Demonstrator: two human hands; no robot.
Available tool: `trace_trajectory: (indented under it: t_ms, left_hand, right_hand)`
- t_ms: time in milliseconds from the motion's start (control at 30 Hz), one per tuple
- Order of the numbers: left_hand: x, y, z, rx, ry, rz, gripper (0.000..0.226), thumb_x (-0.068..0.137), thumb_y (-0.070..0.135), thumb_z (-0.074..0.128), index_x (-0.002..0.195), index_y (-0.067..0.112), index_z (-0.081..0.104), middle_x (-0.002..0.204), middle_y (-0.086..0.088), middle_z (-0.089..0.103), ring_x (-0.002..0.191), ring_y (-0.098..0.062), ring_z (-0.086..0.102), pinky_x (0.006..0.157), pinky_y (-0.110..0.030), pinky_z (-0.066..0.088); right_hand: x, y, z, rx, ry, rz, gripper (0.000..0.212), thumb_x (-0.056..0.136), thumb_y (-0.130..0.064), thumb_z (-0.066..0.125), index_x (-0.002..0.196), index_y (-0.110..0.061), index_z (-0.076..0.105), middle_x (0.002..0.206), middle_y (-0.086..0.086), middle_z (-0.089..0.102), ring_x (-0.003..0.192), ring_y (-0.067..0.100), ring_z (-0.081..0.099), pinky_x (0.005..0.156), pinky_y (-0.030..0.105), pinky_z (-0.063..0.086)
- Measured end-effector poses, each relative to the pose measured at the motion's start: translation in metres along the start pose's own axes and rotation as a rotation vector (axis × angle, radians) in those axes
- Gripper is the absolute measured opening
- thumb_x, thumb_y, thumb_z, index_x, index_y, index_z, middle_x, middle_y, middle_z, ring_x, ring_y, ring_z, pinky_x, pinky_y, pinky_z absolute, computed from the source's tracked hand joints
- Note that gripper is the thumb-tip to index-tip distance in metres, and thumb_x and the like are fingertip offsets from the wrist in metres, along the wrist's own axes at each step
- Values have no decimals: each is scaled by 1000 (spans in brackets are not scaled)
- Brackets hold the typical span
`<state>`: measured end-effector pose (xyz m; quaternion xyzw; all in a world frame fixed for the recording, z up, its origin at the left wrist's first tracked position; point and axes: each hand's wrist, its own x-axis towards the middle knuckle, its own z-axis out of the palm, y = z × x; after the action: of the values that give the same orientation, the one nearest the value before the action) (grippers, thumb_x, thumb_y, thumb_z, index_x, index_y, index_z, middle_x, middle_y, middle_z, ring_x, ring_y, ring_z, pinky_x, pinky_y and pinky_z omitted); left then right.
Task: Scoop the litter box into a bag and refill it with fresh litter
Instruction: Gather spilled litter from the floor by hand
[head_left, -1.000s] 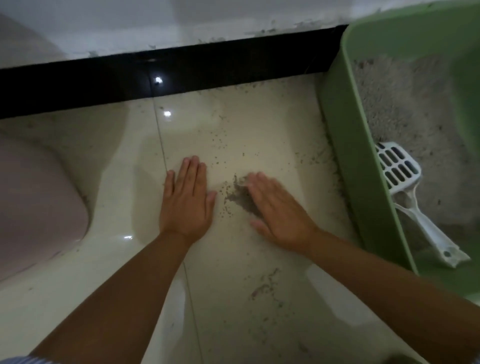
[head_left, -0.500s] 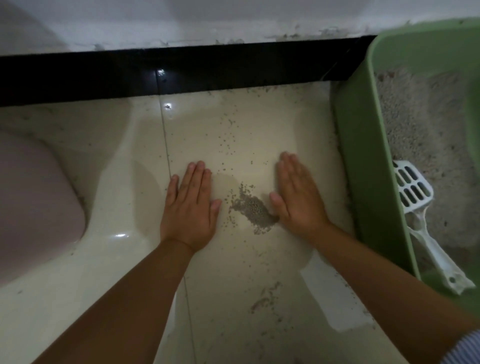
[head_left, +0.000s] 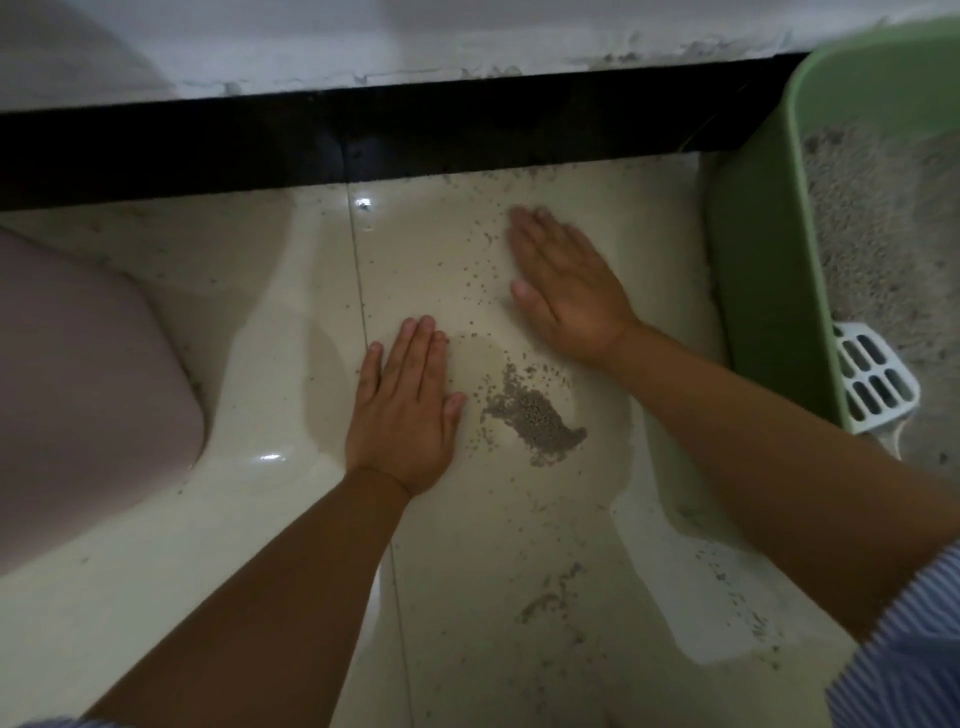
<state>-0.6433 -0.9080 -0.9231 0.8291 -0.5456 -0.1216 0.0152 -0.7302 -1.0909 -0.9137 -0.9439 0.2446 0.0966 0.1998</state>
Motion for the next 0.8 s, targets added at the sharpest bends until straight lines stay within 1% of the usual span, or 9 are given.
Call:
trace_trajectory:
  t_ms: [67,133,200,267,333,433,600,733,800]
  left_hand:
    - [-1,-1,0,-5,9,5,57,87,29,32,124,-9,53,129,-23,56,119,-37,55,109,-30,3]
    - [0,-1,-1,0,-2,12,58,87,29,32,123,-10,54,128,-24,56,118,-38,55,109,-31,6]
    - [-1,-1,-2,-11,-8,16,61,87,31,30,125,-10,52,131,-25,54,121,-38,53,108,-35,11]
    - [-3,0,-6,-48,-77,-11,71,88,40,17,137,-7,39,144,-22,39,136,-32,35,110,-34,2]
    - [-6,1,-8,-63,-79,-9,87,87,56,-5,145,-1,24,153,-16,22,142,-20,11,110,-29,-7]
    - [-3,17,-10,-26,-102,81,114,67,71,-32,148,2,6,157,-11,2,146,-20,-1,109,-27,-11]
    - [-4,79,-4,-53,-234,117,94,84,72,9,147,6,-14,156,-8,-21,144,-19,-20,112,-28,-18]
    - [-11,97,1,-102,-204,123,97,71,62,-13,149,5,-6,158,-8,-11,146,-19,-12,113,-25,-13]
    - [-10,98,-1,-132,-240,155,81,87,57,3,149,4,2,158,-9,-2,147,-19,-5,115,-26,-7]
  right_hand:
    - [-20,-6,8,29,-37,-183,85,87,-59,-6,144,-2,22,153,15,21,141,22,9,109,19,-2]
    - [-47,-10,18,-19,-67,-328,78,95,-48,-1,134,5,41,140,22,43,131,34,36,106,26,13]
    - [-76,-7,30,-7,-101,-374,72,98,-44,3,131,7,44,136,22,47,125,37,45,106,30,16]
    - [-101,-10,26,153,-111,-266,68,98,-48,8,138,3,27,145,17,31,135,24,29,112,18,8]
    - [-120,-11,13,424,-6,-5,60,94,-49,18,138,-8,12,147,3,14,138,11,13,110,1,0]
    - [-151,-8,13,514,279,279,62,89,-44,22,139,-7,18,142,-2,13,136,12,15,105,-5,-1]
    - [-209,-18,35,575,301,472,76,81,-46,18,140,0,26,141,-7,13,133,2,13,99,-10,0]
    - [-224,-22,35,583,293,476,77,78,-50,18,140,-5,24,140,-8,13,133,7,13,96,-13,0]
    - [-224,-21,35,542,292,456,75,78,-50,16,140,-7,21,140,-7,9,134,8,10,100,-9,-3]
